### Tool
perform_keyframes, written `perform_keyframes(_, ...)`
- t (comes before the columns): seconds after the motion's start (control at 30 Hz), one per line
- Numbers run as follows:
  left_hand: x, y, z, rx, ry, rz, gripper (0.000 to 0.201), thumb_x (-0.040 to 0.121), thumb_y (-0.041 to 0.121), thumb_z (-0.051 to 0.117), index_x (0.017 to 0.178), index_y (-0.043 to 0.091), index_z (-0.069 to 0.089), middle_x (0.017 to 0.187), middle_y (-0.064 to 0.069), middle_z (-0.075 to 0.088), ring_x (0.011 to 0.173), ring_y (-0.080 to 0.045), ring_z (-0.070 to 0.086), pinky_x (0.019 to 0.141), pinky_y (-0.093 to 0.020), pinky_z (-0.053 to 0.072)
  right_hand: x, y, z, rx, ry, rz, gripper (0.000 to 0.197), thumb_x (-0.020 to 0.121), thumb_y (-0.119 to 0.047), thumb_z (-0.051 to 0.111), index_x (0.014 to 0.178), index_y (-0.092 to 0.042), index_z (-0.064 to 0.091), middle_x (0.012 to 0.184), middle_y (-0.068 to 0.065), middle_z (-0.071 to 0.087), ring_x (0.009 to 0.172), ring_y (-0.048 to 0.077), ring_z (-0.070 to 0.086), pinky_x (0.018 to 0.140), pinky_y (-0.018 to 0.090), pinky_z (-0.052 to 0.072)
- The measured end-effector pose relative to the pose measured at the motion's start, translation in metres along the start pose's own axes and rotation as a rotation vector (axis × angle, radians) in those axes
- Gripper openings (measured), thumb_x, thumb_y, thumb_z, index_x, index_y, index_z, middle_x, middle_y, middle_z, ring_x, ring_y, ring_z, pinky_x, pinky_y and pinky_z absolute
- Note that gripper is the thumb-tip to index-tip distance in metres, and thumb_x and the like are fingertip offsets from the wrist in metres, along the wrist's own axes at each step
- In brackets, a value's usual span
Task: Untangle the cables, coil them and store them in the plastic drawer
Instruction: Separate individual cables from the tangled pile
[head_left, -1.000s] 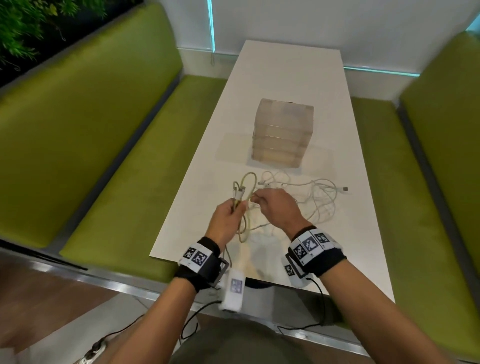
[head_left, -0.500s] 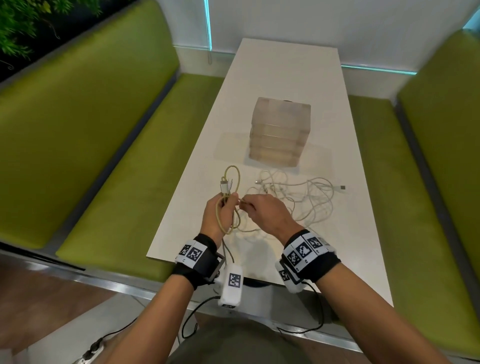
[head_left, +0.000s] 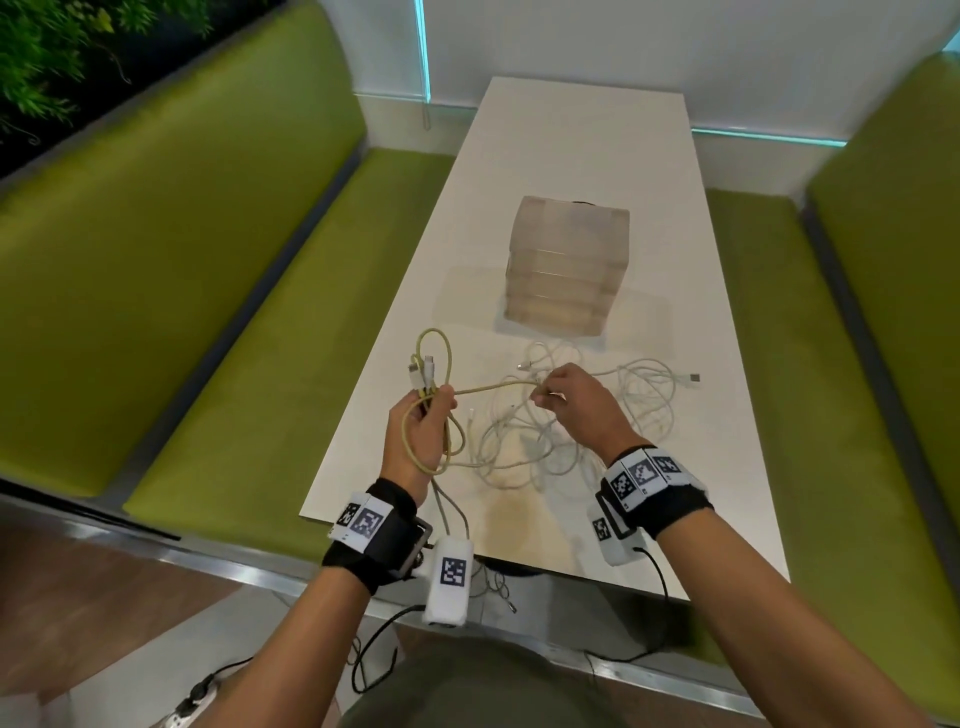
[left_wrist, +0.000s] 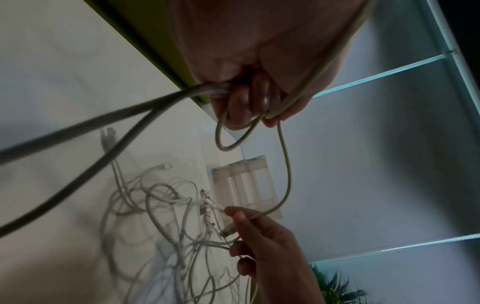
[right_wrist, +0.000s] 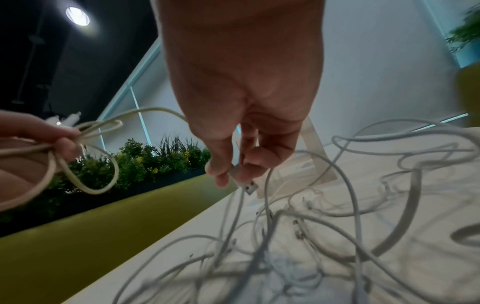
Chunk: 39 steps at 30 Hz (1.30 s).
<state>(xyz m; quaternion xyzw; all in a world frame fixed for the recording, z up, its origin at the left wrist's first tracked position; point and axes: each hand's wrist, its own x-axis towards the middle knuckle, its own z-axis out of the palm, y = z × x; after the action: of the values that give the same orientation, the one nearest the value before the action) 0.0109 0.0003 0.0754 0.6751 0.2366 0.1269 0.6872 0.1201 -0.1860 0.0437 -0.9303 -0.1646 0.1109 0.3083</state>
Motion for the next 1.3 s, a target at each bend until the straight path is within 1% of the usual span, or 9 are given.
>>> perform_keyframes(0.2, 0.003, 0.001, -0.004, -0.018, -0.004, 0.020, 0.026, 0.096, 0.019, 0.054, 0.074, 0.005, 0.057, 0.050, 0.001, 0.034, 0.042, -0.007, 0.031, 0.043, -0.021, 0.031, -0.007, 0.011, -0.005, -0.154, -0.051, 0.077, 0.019, 0.085, -0.023, 0.064, 0.097, -0.009, 0.069, 0.113, 0.003, 0.056, 0.094, 0.022, 0.060, 0.077, 0.035, 0.049)
perform_keyframes(0.33, 0.007, -0.007, -0.005, 0.113, -0.030, 0.045, 0.027, 0.095, 0.023, 0.056, 0.073, 0.007, 0.059, 0.054, -0.004, 0.038, 0.047, -0.014, 0.035, 0.048, -0.026, 0.032, -0.020, 0.003, -0.005, -0.033, 0.049, -0.014, 0.015, 0.089, -0.022, 0.064, 0.095, -0.011, 0.072, 0.111, -0.003, 0.047, 0.089, 0.014, 0.056, 0.075, 0.029, 0.045)
perform_keyframes(0.5, 0.003, -0.017, -0.002, 0.273, -0.174, 0.049, 0.026, 0.095, 0.026, 0.056, 0.073, 0.012, 0.062, 0.051, 0.002, 0.047, 0.045, -0.008, 0.041, 0.051, -0.026, 0.035, -0.035, -0.015, -0.014, 0.283, 0.084, -0.068, 0.009, 0.086, -0.012, 0.066, 0.093, -0.013, 0.071, 0.091, 0.001, 0.059, 0.079, 0.007, 0.056, 0.077, 0.021, 0.042)
perform_keyframes(0.67, -0.008, -0.019, 0.004, 0.266, -0.381, 0.008, 0.028, 0.094, 0.026, 0.058, 0.073, 0.008, 0.061, 0.042, 0.011, 0.045, 0.041, -0.003, 0.038, 0.051, -0.025, 0.033, -0.048, -0.033, -0.019, 0.703, -0.083, -0.115, 0.057, 0.084, -0.003, 0.066, 0.132, -0.028, 0.049, 0.084, 0.000, 0.068, 0.088, 0.017, 0.066, 0.088, 0.027, 0.051)
perform_keyframes(0.77, -0.013, -0.017, 0.002, 0.291, -0.564, -0.005, 0.028, 0.094, 0.025, 0.058, 0.072, 0.008, 0.060, 0.044, 0.010, 0.045, 0.043, -0.006, 0.037, 0.048, -0.021, 0.034, -0.048, -0.033, -0.020, 0.740, -0.170, -0.097, 0.064, 0.084, -0.005, 0.067, 0.141, -0.022, 0.043, 0.078, 0.001, 0.064, 0.076, 0.015, 0.059, 0.079, 0.030, 0.049)
perform_keyframes(0.93, -0.014, -0.015, -0.005, 0.508, -0.808, 0.004, 0.028, 0.093, 0.028, 0.060, 0.067, 0.017, 0.060, 0.049, 0.011, 0.047, 0.045, -0.005, 0.040, 0.050, -0.019, 0.034, -0.052, -0.031, -0.024, 0.585, -0.295, -0.068, 0.040, 0.084, -0.012, 0.069, 0.123, -0.020, 0.061, 0.067, -0.004, 0.060, 0.059, 0.005, 0.051, 0.064, 0.024, 0.043)
perform_keyframes(1.03, -0.018, -0.015, -0.006, 0.589, -0.940, 0.006, 0.025, 0.091, 0.031, 0.061, 0.075, 0.013, 0.065, 0.065, 0.003, 0.058, 0.050, 0.001, 0.046, 0.054, -0.015, 0.037, -0.055, -0.030, -0.029, 0.455, -0.461, -0.059, 0.032, 0.083, -0.014, 0.071, 0.114, -0.021, 0.067, 0.064, -0.001, 0.061, 0.057, 0.009, 0.048, 0.056, 0.019, 0.039)
perform_keyframes(1.1, -0.023, -0.014, -0.005, 0.629, -0.994, 0.025, 0.024, 0.091, 0.030, 0.062, 0.079, 0.011, 0.067, 0.063, 0.012, 0.060, 0.052, 0.003, 0.048, 0.056, -0.012, 0.036, -0.056, -0.028, -0.032, 0.324, -0.557, -0.053, 0.021, 0.082, -0.017, 0.072, 0.102, -0.022, 0.072, 0.063, 0.002, 0.062, 0.059, 0.011, 0.051, 0.055, 0.019, 0.038)
perform_keyframes(1.3, -0.021, -0.021, -0.008, 0.471, -0.876, -0.038, 0.016, 0.082, 0.029, 0.071, 0.080, 0.015, 0.064, 0.062, 0.012, 0.051, 0.055, -0.003, 0.043, 0.059, -0.022, 0.035, -0.061, -0.020, -0.035, 0.268, -0.445, -0.043, 0.010, 0.082, -0.018, 0.071, 0.084, -0.008, 0.074, 0.061, -0.002, 0.062, 0.056, 0.002, 0.052, 0.060, 0.019, 0.039)
